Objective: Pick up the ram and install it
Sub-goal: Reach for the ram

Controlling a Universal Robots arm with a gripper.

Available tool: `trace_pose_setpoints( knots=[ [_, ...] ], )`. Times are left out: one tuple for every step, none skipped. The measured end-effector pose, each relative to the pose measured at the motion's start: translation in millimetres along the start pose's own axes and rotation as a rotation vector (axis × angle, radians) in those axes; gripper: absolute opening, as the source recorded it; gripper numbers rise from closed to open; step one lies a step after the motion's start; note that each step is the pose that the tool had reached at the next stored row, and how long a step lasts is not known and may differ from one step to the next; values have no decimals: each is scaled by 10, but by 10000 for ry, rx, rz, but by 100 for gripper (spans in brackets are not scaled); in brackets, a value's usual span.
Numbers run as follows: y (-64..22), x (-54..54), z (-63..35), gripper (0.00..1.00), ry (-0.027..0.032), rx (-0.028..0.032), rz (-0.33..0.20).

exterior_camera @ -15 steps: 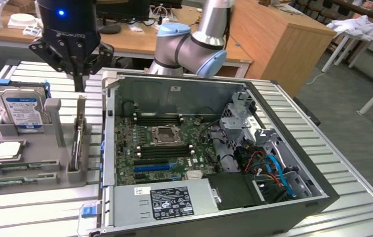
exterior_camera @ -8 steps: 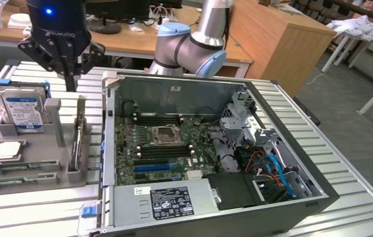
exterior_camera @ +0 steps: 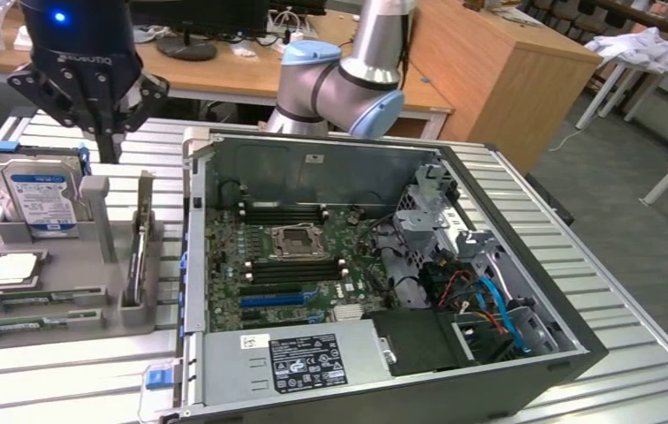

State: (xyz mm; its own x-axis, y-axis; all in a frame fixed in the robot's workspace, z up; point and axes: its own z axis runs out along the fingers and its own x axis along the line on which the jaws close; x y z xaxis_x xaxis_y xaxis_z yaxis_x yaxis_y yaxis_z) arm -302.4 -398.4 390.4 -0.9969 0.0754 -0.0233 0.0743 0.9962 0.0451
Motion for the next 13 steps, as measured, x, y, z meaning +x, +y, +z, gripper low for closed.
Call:
trace_pose_setpoints(
  knots=[
    [-2,22,0,11,1,0,0],
    [-3,42,0,11,0,0,0],
    [-5,62,0,11,0,0,-1],
    [-6,82,0,11,0,0,-1],
    [-8,102,0,11,0,0,-1],
    [-9,122,0,11,1,0,-1],
    [-11,142,1,11,0,0,-1],
    [-13,164,1,11,0,0,-1],
    [-14,184,1,11,0,0,-1],
    [-16,204,1,11,0,0,-1],
    [-17,225,1,11,0,0,0],
    [-19,245,1,11,0,0,0],
    [-20,266,1,11,1,0,0]
  ],
)
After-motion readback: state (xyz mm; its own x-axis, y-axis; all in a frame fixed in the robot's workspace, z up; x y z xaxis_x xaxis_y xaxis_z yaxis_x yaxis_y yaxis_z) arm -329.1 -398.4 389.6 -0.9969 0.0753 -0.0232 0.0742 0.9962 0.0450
